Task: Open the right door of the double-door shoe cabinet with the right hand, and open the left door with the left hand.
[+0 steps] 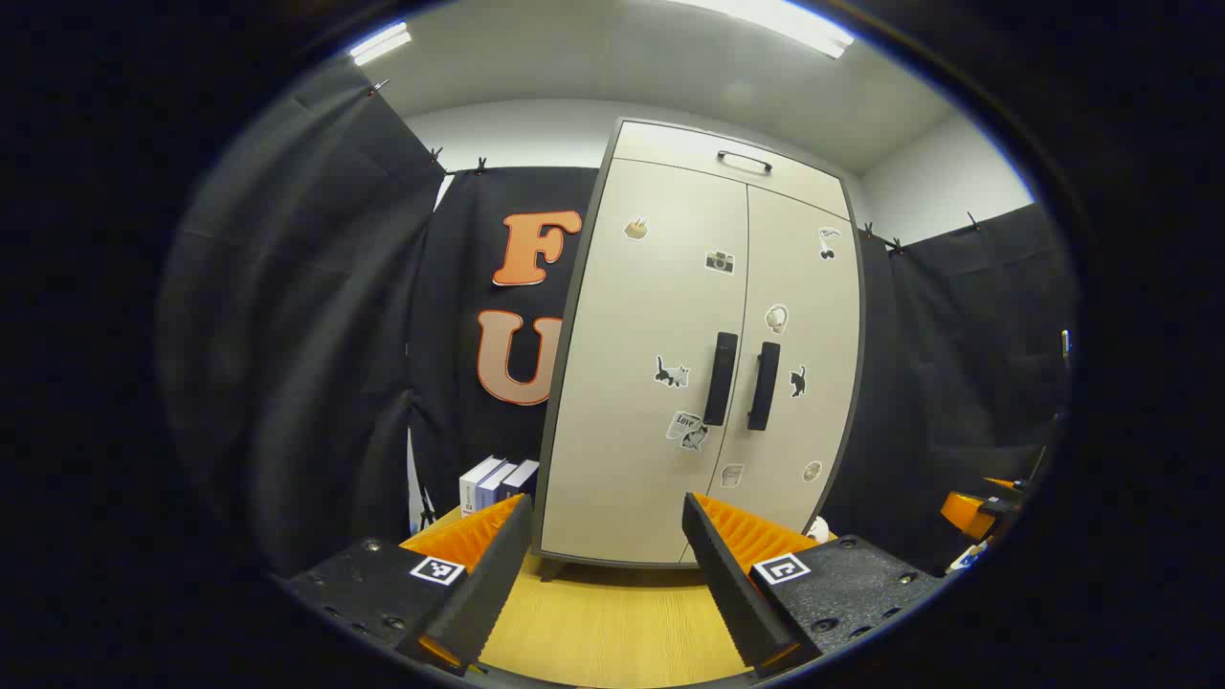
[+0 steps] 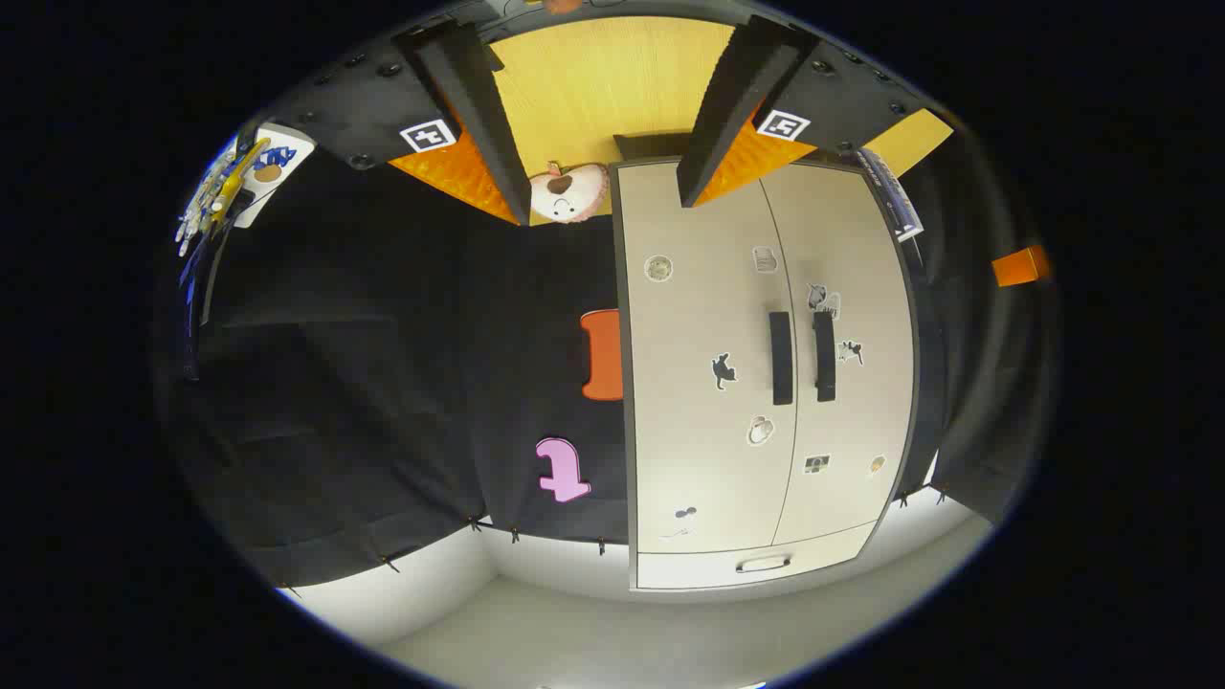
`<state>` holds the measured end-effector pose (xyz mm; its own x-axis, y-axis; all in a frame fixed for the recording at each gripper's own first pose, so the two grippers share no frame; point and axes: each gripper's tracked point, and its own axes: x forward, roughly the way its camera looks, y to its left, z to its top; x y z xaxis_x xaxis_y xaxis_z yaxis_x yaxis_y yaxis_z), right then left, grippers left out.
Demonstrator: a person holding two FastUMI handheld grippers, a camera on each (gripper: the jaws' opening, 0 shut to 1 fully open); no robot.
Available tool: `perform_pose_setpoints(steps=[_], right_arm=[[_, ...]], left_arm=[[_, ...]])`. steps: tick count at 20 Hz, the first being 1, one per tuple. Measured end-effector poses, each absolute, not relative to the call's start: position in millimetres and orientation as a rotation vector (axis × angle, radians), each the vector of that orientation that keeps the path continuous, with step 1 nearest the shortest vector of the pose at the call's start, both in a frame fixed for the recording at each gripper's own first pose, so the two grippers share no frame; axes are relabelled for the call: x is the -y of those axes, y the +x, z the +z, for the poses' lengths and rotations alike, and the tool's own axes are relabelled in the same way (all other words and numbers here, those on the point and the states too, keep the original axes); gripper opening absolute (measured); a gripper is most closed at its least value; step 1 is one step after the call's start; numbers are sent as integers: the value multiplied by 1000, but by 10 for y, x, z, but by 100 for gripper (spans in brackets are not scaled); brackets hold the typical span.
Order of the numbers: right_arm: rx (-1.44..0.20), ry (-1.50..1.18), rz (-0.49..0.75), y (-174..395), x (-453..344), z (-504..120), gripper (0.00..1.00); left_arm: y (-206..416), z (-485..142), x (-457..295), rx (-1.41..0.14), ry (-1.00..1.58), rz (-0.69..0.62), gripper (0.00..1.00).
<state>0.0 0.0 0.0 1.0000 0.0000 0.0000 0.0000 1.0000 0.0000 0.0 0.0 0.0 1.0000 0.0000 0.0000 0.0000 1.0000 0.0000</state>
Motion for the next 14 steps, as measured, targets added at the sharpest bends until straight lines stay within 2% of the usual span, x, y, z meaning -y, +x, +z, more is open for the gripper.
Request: perform_pose_setpoints(steps=[1,2,3,14], right_arm=[[-6,1,-2,-1,3,-13,94],[-10,4,0,-1,-1,-20,94],[-10,6,-1,13,8,-9,98],[6,8,-35,-36,76,23,99]], left_arm=[[11,6,6,-1,-1,-1,94],[23,11,-5,1,-3,-1,95],[28,31,-8,6,-7,0,94],[0,55,-99,20,9,11,95]])
